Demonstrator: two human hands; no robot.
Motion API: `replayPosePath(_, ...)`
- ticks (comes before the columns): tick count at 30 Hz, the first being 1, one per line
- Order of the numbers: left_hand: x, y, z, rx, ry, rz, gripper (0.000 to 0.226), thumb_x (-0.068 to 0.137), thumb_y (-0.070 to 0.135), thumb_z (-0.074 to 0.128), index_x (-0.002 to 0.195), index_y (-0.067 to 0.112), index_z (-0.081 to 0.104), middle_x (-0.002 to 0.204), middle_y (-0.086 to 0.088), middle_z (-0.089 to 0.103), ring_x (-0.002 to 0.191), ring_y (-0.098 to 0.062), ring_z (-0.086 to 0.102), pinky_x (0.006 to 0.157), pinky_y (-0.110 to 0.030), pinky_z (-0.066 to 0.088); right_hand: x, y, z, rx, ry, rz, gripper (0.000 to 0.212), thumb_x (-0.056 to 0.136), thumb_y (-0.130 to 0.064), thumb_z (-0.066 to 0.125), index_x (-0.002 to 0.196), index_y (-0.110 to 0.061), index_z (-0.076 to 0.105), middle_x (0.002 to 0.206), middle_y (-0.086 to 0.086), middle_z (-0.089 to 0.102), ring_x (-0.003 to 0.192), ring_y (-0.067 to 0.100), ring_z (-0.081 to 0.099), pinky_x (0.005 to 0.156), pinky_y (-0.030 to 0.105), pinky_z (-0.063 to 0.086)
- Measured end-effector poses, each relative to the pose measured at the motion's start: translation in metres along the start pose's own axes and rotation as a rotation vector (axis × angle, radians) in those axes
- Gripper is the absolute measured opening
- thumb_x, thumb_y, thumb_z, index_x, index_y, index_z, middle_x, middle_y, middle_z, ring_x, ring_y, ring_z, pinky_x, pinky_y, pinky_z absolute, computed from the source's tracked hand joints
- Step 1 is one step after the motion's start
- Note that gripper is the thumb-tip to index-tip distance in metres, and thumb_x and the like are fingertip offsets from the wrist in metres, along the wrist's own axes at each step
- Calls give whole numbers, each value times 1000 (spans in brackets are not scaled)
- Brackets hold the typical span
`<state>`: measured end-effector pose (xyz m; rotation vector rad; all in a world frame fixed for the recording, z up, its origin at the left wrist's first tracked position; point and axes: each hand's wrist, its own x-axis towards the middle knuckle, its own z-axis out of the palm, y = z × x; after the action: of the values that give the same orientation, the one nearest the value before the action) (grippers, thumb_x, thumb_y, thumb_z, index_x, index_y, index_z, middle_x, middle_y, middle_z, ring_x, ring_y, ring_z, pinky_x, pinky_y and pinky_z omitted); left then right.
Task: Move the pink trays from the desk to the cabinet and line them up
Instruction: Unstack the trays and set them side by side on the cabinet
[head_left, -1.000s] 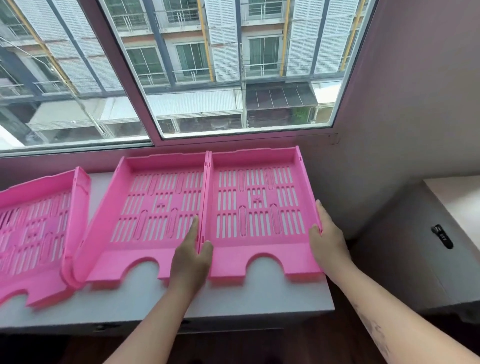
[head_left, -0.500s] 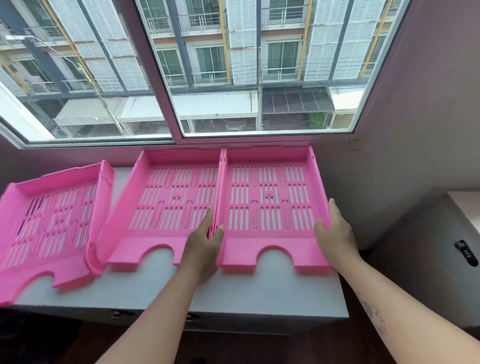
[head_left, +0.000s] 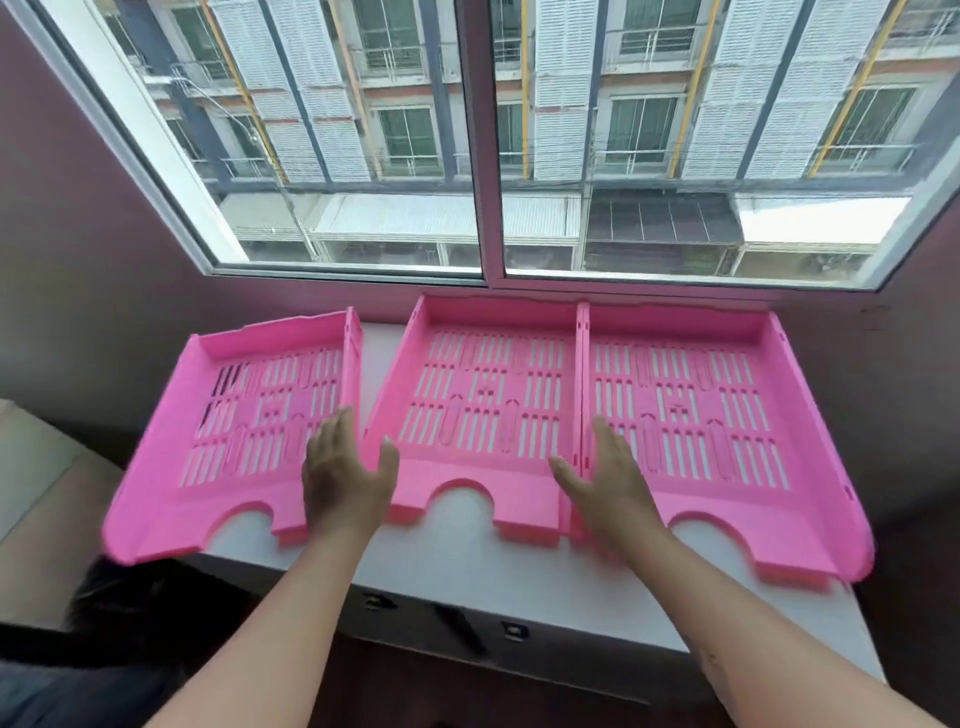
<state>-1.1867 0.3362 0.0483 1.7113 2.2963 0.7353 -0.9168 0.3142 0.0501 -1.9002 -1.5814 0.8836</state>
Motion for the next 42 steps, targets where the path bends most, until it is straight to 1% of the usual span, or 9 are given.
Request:
replayPosePath(4,15,-30,-3,-249,-229,-145,75,94,53,41,156,23,12,163,-3,20,148,-28,23,115,-54,29,-2,-18,34,141,103,177,81,97,-17,54,158,-28,2,158,7,32,115,28,58,78,31,54)
replayPosePath(6,21,-38,-2,-370,-313,-158,69,97,56,31,156,26,10,162,-4,25,145,-28,31,113,-49,32,-1,-19,42,126,202,207,76,97,-7,48,157,-29,8,124,15,61,64,21,56,46,27,45)
replayPosePath(9,28,-44,-5,-454,-365,-126,59,102,51,24,156,29,14,155,0,37,124,-14,52,97,-26,39,2,-15,48,70,261,229,69,97,-6,45,157,-25,15,68,9,54,44,16,38,36,26,33)
replayPosePath(17,59,-59,-4,-506,-561,-9,59,100,55,27,154,33,19,159,5,31,147,-22,27,119,-47,22,3,-14,63,75,350,243,64,99,-11,47,155,-29,21,117,32,61,45,19,39,41,30,43)
replayPosePath(25,66,-50,-4,-519,-594,32,61,102,38,39,156,25,15,161,-1,27,147,-24,25,116,-43,22,7,-21,65,10,371,238,62,100,-11,44,156,-24,22,99,23,67,45,20,47,39,30,43)
replayPosePath(28,56,-50,-6,-392,-479,78,62,99,37,43,154,19,22,158,-4,34,144,-25,34,111,-40,33,5,-26,62,35,361,223,62,99,-11,46,156,-19,21,138,17,54,82,35,70,58,35,56)
replayPosePath(32,34,-57,-4,-195,-325,79,61,97,37,47,152,18,28,123,-10,66,107,-29,66,82,-36,56,-10,-29,68,-38,385,210,67,97,-20,53,156,-17,21,156,9,37,135,33,47,100,43,47)
replayPosePath(36,36,-62,4,-107,-299,100,58,98,35,41,151,18,24,79,-2,65,72,-24,66,61,-43,59,-23,-21,75,-120,382,200,71,97,-17,53,156,-24,16,140,13,56,88,30,70,60,32,58)
replayPosePath(42,36,-60,0,-79,-353,109,67,97,42,42,154,25,12,121,-12,66,95,-30,68,72,-43,60,-20,-19,65,-176,294,182,75,97,-19,53,157,-27,8,147,9,49,84,21,67,60,30,55)
